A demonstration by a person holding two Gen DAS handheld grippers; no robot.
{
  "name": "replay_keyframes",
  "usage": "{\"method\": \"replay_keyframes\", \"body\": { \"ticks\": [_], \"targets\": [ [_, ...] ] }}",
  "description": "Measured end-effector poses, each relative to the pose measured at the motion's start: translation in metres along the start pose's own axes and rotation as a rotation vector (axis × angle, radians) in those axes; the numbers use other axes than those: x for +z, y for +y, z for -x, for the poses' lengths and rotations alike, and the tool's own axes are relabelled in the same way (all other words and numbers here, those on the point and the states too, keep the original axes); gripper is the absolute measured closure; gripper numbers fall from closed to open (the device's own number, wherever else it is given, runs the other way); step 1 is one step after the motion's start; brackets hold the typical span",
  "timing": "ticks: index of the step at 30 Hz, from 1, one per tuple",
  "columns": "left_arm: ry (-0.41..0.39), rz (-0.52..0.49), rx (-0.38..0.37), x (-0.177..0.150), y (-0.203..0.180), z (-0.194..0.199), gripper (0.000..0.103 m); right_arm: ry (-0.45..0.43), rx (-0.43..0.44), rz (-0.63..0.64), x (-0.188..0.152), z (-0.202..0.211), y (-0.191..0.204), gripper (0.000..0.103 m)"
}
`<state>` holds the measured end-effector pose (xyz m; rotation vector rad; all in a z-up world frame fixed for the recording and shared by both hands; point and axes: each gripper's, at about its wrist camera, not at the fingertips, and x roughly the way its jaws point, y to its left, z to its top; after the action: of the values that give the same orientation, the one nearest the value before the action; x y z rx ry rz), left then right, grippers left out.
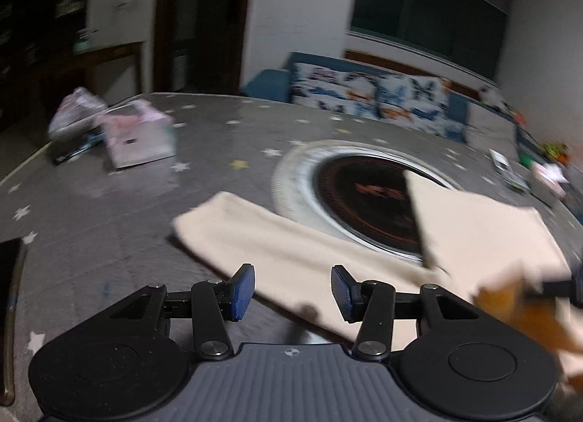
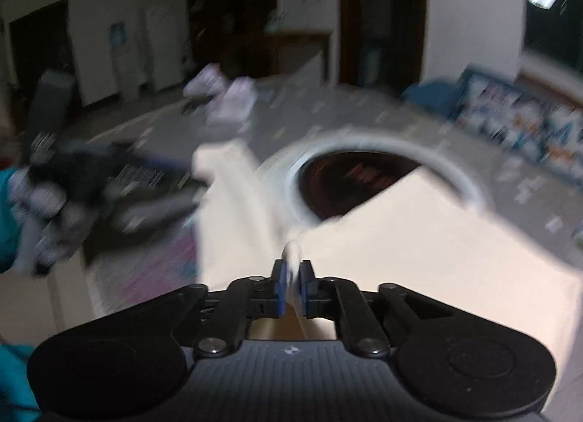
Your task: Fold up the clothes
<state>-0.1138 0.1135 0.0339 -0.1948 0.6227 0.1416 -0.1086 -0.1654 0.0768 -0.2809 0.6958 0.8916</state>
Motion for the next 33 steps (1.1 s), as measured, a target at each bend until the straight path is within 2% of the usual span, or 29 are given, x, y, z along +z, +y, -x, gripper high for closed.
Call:
{"method": "replay_keyframes", "body": {
  "ticks": [3, 5, 9, 14, 17, 20, 22, 24, 28, 33],
  "targets": [
    [-0.008, 0.032, 0.05, 0.005, 0.008, -0.005, 0.051, 0.039, 0.051, 0.039, -0.007, -0.005, 0.011, 0.09],
    [-0.008, 0.048, 0.078, 0.007, 0.014, -0.01, 0.051, 0.032, 0.064, 0.034, -0.005, 0.0, 0.009, 0.09],
    [0.0, 0.084, 0.119, 0.01, 0.023, -0.02, 0.051, 0.023, 0.023, -0.005, -0.001, 0.004, -0.003, 0.087],
    [0.003, 0.12, 0.149, 0.013, 0.031, -0.033, 0.052, 0.074, -0.008, -0.019, -0.007, -0.009, -0.009, 0.086],
    [0.0, 0.146, 0.167, 0.015, 0.037, -0.039, 0.053, 0.048, -0.017, -0.021, -0.007, 0.001, -0.011, 0.086],
    [-0.01, 0.176, 0.173, 0.018, 0.042, -0.044, 0.066, 0.02, -0.041, -0.022, -0.004, 0.013, -0.013, 0.086],
    [-0.014, 0.194, 0.175, 0.02, 0.045, -0.046, 0.088, 0.003, -0.058, -0.033, -0.003, 0.02, -0.016, 0.086],
    [-0.018, 0.232, 0.156, 0.02, 0.049, -0.046, 0.098, -0.016, -0.076, -0.05, -0.005, 0.029, -0.018, 0.086],
    [-0.089, 0.214, 0.078, 0.027, 0.035, -0.027, 0.099, -0.046, -0.112, -0.098, -0.012, 0.044, -0.026, 0.086],
    [-0.173, 0.128, -0.119, 0.039, -0.014, 0.012, 0.099, -0.087, -0.171, -0.167, -0.023, 0.064, -0.039, 0.086]
  ]
}}
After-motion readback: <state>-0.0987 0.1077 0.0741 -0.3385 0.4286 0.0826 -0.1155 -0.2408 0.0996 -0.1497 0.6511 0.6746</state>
